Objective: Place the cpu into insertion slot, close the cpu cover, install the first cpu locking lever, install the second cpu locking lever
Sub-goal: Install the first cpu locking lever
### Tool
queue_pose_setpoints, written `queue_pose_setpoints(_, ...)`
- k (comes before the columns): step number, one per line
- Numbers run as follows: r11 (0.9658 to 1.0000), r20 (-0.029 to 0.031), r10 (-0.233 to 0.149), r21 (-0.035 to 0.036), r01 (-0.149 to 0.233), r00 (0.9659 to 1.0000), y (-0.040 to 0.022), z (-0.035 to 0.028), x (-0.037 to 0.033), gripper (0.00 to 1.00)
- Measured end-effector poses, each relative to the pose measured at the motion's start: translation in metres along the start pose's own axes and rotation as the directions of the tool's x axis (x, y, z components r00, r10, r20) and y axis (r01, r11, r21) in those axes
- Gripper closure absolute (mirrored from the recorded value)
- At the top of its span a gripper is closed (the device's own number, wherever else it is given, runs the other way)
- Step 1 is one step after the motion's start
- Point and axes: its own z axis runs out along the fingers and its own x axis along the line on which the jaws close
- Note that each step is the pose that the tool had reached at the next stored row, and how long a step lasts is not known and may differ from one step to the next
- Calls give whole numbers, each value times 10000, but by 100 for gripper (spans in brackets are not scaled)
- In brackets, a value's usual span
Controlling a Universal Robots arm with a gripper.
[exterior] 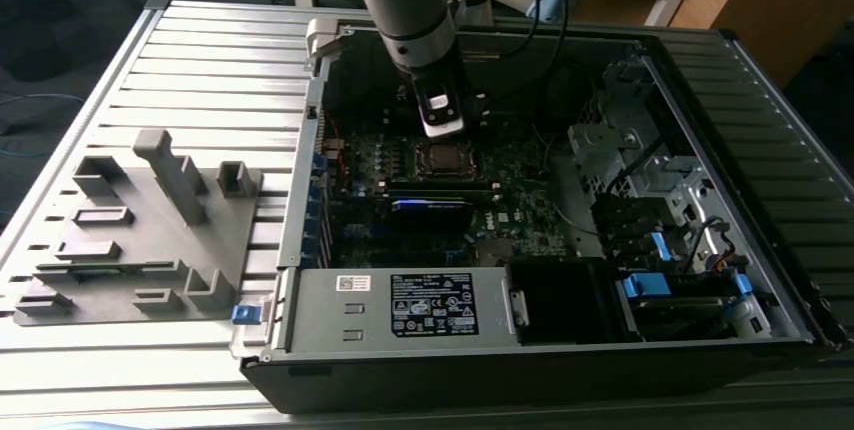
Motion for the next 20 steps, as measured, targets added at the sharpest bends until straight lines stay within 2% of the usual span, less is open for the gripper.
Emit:
queue_pose_setpoints(12,10000,8,30,2,-30,10000,11,26,-44,89)
queue_pose_setpoints(20,10000,9,31,0,-31,10000,34,-46,-62,89)
